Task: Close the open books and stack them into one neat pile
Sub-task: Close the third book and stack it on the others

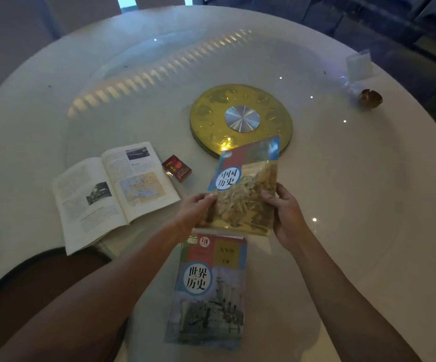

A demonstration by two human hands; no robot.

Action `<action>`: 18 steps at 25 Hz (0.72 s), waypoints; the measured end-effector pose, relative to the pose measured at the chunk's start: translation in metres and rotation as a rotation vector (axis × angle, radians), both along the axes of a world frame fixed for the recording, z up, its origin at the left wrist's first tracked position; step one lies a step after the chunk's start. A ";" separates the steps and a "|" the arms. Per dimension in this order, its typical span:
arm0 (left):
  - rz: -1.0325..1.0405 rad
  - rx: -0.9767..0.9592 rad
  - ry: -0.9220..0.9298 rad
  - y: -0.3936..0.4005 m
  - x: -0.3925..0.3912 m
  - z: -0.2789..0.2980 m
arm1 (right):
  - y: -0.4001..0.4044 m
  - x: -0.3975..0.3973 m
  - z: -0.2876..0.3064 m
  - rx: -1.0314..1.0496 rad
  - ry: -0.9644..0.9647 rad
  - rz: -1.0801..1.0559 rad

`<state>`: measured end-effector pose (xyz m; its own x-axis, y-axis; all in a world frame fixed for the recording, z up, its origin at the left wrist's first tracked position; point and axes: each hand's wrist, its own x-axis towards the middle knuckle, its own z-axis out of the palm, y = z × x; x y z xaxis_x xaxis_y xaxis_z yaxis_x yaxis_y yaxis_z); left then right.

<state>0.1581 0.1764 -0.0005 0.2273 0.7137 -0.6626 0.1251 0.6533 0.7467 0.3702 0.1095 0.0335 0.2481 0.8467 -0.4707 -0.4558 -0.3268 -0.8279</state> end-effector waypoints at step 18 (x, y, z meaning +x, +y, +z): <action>-0.095 0.246 0.464 -0.208 -0.094 -0.075 | -0.192 -0.103 -0.099 -0.486 -0.707 0.283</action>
<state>0.0641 -0.0313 -0.0751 0.0220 0.8513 -0.5242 0.5286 0.4352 0.7288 0.2669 -0.0822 -0.0658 0.4278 0.6676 -0.6093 0.2581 -0.7363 -0.6255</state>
